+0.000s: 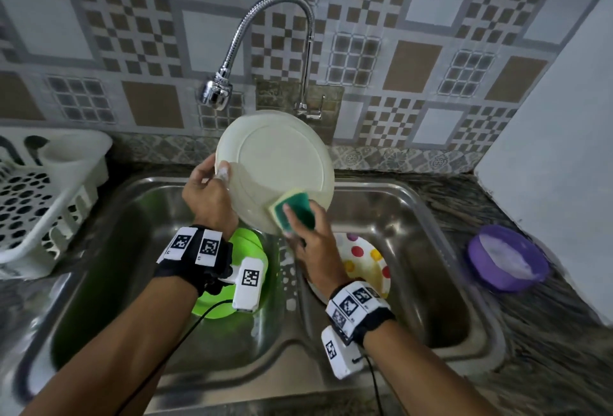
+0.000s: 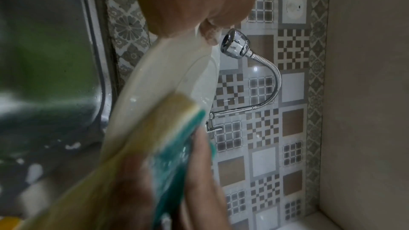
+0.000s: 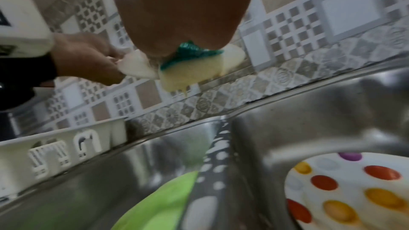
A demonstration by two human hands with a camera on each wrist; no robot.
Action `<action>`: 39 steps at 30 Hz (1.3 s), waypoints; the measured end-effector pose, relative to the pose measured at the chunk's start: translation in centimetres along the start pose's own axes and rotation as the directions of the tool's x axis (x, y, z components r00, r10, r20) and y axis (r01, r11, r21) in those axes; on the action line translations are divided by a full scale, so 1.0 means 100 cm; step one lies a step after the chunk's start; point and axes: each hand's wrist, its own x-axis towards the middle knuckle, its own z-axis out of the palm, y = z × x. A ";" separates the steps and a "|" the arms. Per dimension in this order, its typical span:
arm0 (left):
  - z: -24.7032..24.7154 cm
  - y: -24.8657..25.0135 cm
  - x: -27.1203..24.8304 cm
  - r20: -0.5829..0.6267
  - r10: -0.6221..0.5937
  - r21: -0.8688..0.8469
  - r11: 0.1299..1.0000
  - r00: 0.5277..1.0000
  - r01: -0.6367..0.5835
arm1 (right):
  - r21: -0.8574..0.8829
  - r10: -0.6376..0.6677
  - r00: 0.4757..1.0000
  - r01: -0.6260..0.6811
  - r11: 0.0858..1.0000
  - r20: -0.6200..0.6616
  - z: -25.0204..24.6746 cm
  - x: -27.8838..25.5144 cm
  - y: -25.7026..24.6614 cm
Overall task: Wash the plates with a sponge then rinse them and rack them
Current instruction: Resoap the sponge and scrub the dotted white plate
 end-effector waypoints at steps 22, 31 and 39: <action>-0.146 -0.042 0.054 0.701 -0.372 0.713 0.345 0.609 -0.610 | 0.073 0.233 0.971 -0.229 0.971 -0.048 0.007 0.022 -0.010; -0.148 -0.076 0.037 0.499 -0.779 0.598 -0.009 0.381 -0.801 | 0.042 0.299 0.952 -0.297 0.954 -0.063 -0.011 0.008 0.000; -0.100 -0.058 0.048 0.609 -0.651 0.695 0.161 0.454 -0.701 | -0.072 0.322 0.939 -0.332 0.941 -0.118 -0.065 -0.003 0.018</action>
